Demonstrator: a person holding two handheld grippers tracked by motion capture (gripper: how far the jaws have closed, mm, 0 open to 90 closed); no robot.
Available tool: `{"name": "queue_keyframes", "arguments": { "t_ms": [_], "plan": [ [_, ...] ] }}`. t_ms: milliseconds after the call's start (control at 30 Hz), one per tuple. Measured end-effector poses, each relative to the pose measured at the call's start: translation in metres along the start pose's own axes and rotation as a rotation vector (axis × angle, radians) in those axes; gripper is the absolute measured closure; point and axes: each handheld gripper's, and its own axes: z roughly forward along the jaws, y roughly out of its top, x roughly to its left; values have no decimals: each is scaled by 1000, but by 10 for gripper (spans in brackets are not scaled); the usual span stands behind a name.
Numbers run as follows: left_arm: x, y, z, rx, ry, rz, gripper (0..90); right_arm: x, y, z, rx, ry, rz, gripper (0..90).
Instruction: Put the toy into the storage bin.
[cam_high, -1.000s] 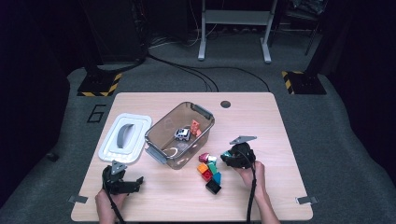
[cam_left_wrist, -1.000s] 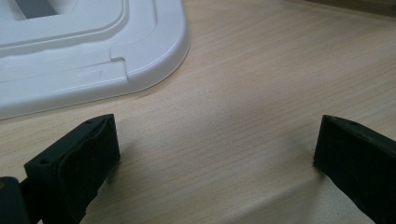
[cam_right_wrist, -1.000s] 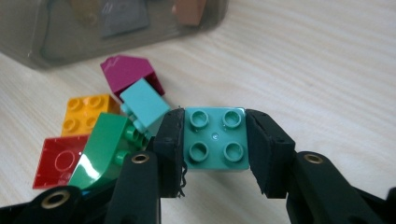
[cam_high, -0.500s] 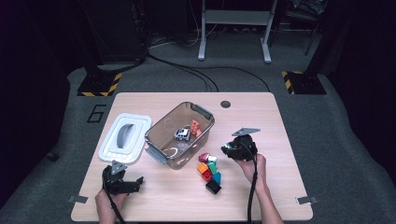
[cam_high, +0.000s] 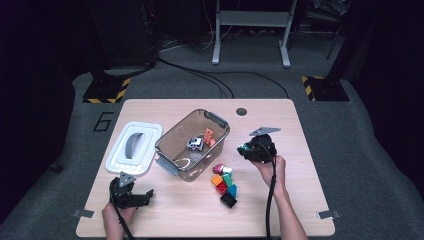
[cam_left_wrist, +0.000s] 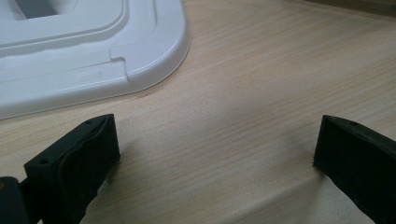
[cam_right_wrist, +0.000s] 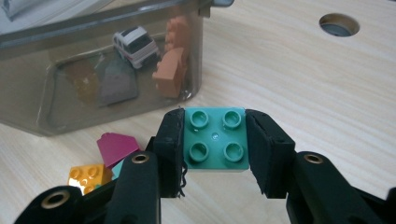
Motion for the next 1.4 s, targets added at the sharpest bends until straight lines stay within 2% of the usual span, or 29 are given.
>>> {"name": "queue_keyframes", "arguments": {
  "t_ms": [433, 533, 900, 1033, 1400],
  "plan": [
    [0, 0, 0, 2, 1, 2, 0, -8, 23, -3, -19, -23, -7, 591],
    [0, 0, 0, 3, -1, 2, 0, -10, 30, -6, -24, -33, 10, 591],
    [0, 0, 0, 2, 1, 1, 0, -16, 48, -14, -51, -55, -2, 591],
    [0, 0, 0, 1, 1, 2, 0, -16, 56, -18, -57, -61, 8, 591],
    [0, 0, 0, 4, -2, 2, 0, -9, 83, -21, -81, -61, -44, 591]
  ]
}}
